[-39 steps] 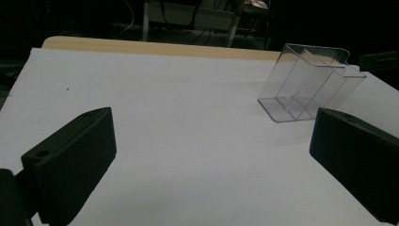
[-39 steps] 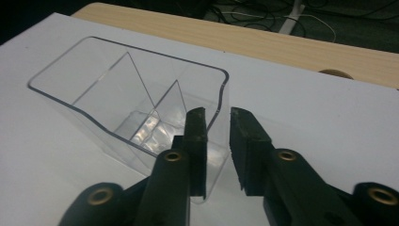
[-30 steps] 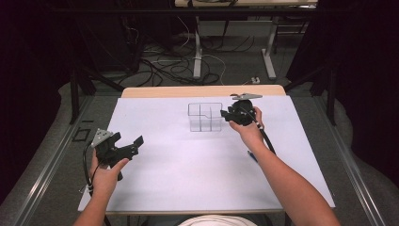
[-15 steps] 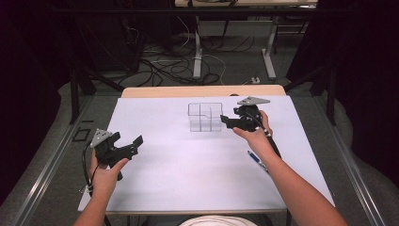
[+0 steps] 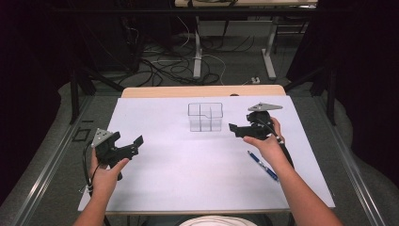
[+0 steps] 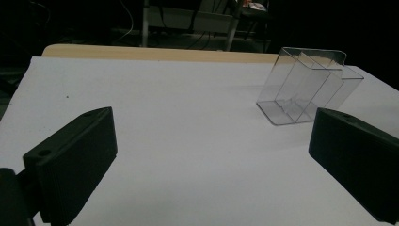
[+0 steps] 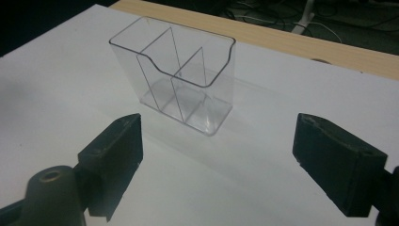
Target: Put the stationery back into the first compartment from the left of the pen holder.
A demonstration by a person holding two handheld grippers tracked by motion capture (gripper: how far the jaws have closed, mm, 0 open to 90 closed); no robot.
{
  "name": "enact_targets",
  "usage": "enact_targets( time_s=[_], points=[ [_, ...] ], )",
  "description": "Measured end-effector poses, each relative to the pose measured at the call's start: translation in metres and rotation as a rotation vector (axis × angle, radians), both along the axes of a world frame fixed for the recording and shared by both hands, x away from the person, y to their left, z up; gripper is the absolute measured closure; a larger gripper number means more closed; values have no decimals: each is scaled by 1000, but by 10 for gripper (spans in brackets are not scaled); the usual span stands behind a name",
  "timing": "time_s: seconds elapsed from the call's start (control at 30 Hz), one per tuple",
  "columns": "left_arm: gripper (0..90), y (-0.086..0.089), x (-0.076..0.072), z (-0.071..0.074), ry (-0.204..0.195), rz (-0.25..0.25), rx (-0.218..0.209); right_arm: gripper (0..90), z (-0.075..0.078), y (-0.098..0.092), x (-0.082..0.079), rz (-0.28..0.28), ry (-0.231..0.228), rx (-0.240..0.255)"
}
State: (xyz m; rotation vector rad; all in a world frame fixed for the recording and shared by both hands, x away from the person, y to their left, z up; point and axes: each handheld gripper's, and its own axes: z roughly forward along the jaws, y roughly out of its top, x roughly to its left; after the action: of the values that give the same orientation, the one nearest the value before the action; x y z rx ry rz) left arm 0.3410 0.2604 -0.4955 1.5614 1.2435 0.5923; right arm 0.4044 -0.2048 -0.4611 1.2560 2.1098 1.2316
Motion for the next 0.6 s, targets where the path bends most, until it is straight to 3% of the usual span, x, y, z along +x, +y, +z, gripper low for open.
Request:
enact_targets(
  time_s=[0.2,0.3,0.47,0.6],
  points=[
    [16,-1,0,0,2,0,4,157,5,-8,-7,13,30,-74],
    [16,-1,0,0,2,0,6,157,3,-11,-9,25,62,-75],
    [16,-3,-1,-1,5,-6,7,158,0,-15,-10,35,95,-120],
    [16,-4,-1,-1,5,-7,11,161,-5,-17,-12,43,149,-135]
  ],
)
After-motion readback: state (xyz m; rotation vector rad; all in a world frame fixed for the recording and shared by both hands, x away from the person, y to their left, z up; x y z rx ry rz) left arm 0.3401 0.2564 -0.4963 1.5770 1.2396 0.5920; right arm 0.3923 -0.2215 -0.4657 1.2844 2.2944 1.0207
